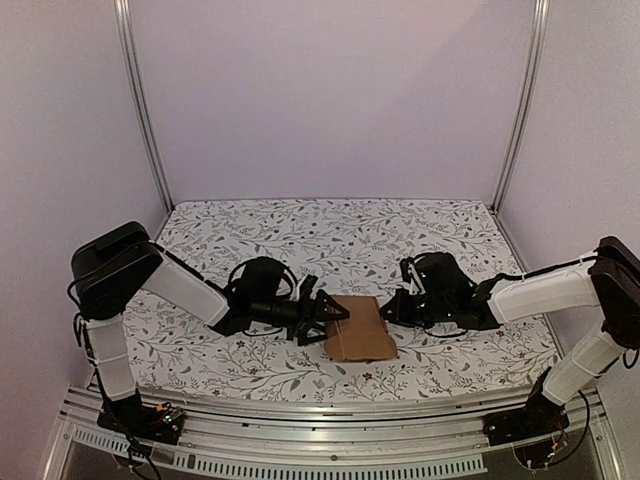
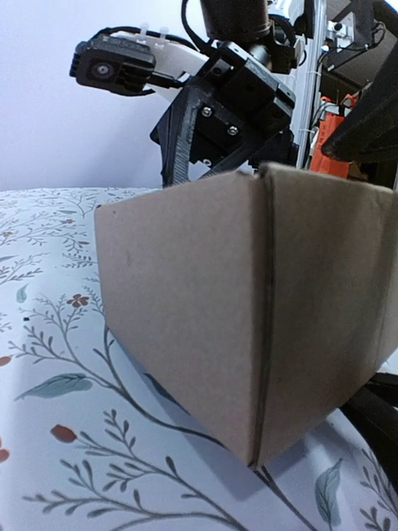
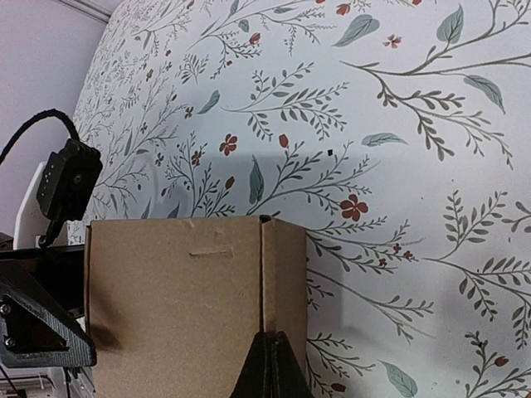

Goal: Fold the paper box

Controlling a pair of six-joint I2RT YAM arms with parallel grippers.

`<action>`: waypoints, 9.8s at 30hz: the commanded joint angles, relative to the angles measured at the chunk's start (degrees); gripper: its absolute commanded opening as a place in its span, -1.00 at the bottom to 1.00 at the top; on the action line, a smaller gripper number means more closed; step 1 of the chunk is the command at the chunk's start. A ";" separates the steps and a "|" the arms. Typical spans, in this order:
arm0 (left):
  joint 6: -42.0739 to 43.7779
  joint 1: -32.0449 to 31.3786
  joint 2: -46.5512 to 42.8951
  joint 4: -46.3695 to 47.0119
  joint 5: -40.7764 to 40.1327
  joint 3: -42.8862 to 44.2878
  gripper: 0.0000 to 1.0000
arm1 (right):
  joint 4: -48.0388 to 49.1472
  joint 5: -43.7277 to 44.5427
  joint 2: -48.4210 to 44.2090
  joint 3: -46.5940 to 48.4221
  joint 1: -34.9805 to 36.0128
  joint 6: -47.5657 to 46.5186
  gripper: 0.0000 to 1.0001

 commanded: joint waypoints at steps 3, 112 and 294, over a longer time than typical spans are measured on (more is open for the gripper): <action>-2.33 0.64 2.02 5.04 1.76 -0.97 0.51 | 0.08 0.65 0.53 -0.99 0.56 0.16 -1.00; -35.16 4.77 -24.57 50.74 39.80 -17.85 0.99 | 10.90 31.81 -20.62 1.52 40.28 -124.31 0.03; 38.10 -19.40 -6.95 -74.77 -44.80 25.82 -1.00 | -27.55 14.44 -29.78 0.84 16.10 -26.95 0.43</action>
